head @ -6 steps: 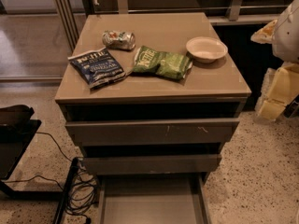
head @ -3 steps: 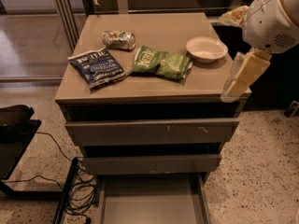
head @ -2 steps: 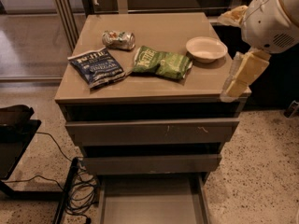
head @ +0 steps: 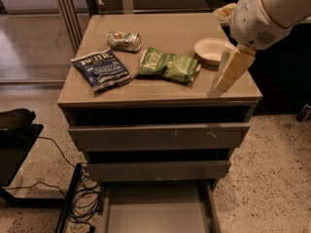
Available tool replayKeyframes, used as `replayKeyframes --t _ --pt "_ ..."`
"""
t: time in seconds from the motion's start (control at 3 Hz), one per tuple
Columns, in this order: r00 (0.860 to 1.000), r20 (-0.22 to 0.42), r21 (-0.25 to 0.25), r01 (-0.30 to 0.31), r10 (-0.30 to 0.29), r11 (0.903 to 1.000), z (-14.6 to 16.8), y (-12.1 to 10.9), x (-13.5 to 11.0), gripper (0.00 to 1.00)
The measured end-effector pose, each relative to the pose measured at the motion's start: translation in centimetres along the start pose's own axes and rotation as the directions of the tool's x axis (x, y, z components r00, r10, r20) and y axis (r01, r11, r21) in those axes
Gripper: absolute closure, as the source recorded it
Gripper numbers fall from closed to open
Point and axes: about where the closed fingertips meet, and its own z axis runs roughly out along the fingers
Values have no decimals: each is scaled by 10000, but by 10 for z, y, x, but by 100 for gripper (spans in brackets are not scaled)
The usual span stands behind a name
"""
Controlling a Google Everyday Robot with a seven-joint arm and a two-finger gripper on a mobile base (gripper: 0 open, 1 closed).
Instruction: Place green jalapeno chip bag into bottom drawer
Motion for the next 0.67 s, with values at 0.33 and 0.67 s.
replayKeyframes --t 0.33,0.67 --pt "9998 5 -103 -212 212 9997 33 -26 1 0" --pt "9989 -112 -374 -454 450 9983 64 -41 1 0"
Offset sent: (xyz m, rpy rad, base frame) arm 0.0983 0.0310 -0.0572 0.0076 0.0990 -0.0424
